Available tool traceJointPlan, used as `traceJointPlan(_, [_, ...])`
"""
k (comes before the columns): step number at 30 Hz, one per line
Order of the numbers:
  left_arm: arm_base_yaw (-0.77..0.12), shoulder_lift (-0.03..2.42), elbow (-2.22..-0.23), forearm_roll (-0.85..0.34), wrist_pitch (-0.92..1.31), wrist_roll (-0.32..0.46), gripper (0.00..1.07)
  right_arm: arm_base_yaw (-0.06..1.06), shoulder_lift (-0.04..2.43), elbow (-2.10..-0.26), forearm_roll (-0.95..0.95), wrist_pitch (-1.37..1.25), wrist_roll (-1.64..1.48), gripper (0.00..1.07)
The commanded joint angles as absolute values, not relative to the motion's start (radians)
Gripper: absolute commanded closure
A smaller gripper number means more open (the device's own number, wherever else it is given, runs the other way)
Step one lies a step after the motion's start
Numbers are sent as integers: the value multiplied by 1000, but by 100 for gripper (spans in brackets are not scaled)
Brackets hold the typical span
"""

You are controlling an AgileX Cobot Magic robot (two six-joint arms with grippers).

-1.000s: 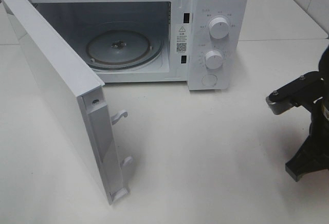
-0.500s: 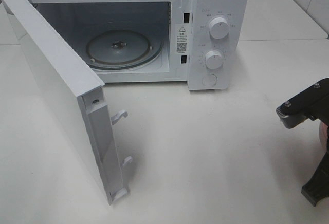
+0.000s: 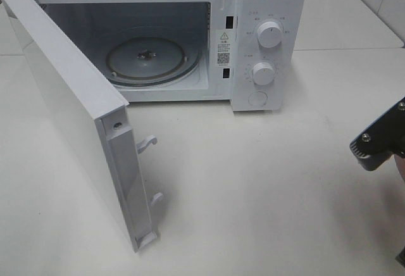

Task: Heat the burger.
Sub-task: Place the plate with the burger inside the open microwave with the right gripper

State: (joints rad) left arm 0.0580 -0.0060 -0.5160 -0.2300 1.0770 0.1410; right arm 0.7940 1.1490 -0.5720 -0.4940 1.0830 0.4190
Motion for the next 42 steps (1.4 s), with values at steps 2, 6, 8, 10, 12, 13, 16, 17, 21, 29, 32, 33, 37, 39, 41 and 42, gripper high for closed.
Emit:
traceJointPlan(2, [56, -20, -515, -238, 1071, 142, 6, 827, 1124, -569, -548, 1130, 410, 106])
traceJointPlan(6, [56, -20, -515, -238, 1071, 142, 6, 886, 1106, -569, -547, 1164, 412, 106])
traceJointPlan(8, [56, -20, -515, -238, 1071, 142, 6, 910, 1106, -569, -547, 1170, 413, 106])
traceJointPlan(10, [56, -20, -515, -238, 1071, 142, 6, 923, 1106, -569, -547, 1169, 413, 106])
traceJointPlan(12, [56, -20, -515, -238, 1071, 142, 6, 950, 1106, -569, -548, 1165, 412, 106])
traceJointPlan(13, [56, -20, -515, -238, 1071, 142, 6, 972, 1106, -569, -548, 1161, 412, 106])
traceJointPlan(16, [56, -20, -515, -238, 1071, 142, 6, 993, 1106, -569, -548, 1155, 409, 106])
traceJointPlan(17, [56, -20, -515, -238, 1071, 142, 6, 997, 1106, -569, -548, 1143, 394, 106])
traceJointPlan(21, [56, -20, -515, -238, 1071, 142, 6, 997, 1106, -569, -553, 1129, 390, 106])
traceJointPlan(29, [56, -20, -515, -238, 1071, 142, 6, 997, 1106, -569, -591, 1117, 299, 105])
traceJointPlan(32, [56, -20, -515, -238, 1071, 142, 6, 997, 1106, -569, -595, 1091, 269, 105])
traceJointPlan(33, [56, -20, -515, -238, 1071, 142, 6, 997, 1106, -569, -597, 1075, 246, 105])
traceJointPlan(37, [56, -20, -515, -238, 1071, 142, 6, 998, 1106, -569, -599, 1057, 221, 105])
traceJointPlan(39, [56, -20, -515, -238, 1071, 142, 6, 998, 1106, -569, -599, 1049, 199, 105])
traceJointPlan(41, [56, -20, -515, -238, 1071, 142, 6, 998, 1106, -569, -599, 1036, 175, 105])
traceJointPlan(42, [56, -20, -515, -238, 1071, 142, 6, 998, 1106, -569, -599, 1036, 175, 105])
